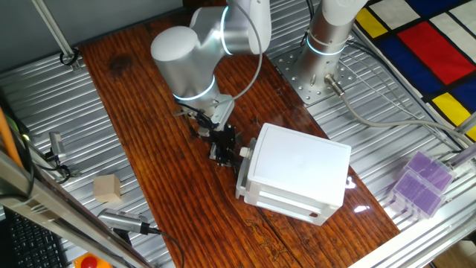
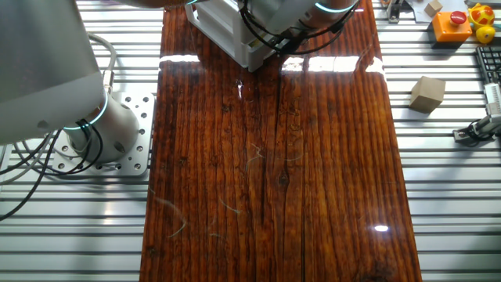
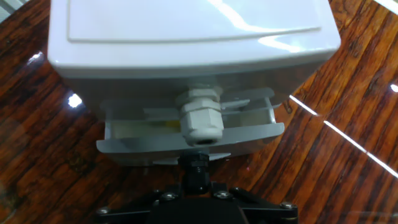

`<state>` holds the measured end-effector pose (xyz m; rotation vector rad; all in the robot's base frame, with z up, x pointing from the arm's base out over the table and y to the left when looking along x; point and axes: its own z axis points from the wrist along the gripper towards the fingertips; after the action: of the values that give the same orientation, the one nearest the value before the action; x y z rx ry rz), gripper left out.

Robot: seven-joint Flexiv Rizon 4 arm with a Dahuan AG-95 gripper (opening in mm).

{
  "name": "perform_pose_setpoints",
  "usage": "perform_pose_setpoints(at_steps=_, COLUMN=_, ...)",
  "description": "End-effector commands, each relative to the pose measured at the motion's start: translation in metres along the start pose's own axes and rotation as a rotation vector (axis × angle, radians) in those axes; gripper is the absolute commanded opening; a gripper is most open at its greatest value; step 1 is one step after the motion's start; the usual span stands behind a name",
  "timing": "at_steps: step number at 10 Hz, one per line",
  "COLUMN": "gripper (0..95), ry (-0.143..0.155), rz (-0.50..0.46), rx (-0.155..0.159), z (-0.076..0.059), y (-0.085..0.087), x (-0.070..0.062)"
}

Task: Take something out of a drawer

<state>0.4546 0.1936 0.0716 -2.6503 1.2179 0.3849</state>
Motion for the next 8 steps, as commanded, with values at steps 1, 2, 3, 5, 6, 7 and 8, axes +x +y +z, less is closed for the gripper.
perform_pose_setpoints(at_steps=1, gripper=0.0, ry=0.000, rz=-0.002, rx=0.000, z=0.0004, y=0.0009, x=0.0034)
perform_pose_setpoints(at_steps=2, gripper=0.0, ry=-0.001, rz=-0.004, rx=-0.002, z=-0.0007, y=0.0016, x=0.0047)
perform_pose_setpoints(at_steps=3, gripper=0.0, ry=-0.002, rz=-0.007, rx=-0.002, z=-0.0017, y=0.0021, x=0.0057)
perform_pose_setpoints(at_steps=5, gripper=0.0, ry=0.004, rz=-0.005, rx=-0.005, z=-0.0023, y=0.0032, x=0.0076)
perform_pose_setpoints(at_steps=6, gripper=0.0, ry=0.006, rz=-0.004, rx=-0.006, z=-0.0022, y=0.0037, x=0.0090)
perform_pose_setpoints(at_steps=7, gripper=0.0, ry=0.005, rz=-0.005, rx=-0.006, z=-0.0020, y=0.0040, x=0.0105)
perform_pose_setpoints(at_steps=8, gripper=0.0, ry=0.005, rz=-0.006, rx=-0.006, z=-0.0021, y=0.0042, x=0.0112)
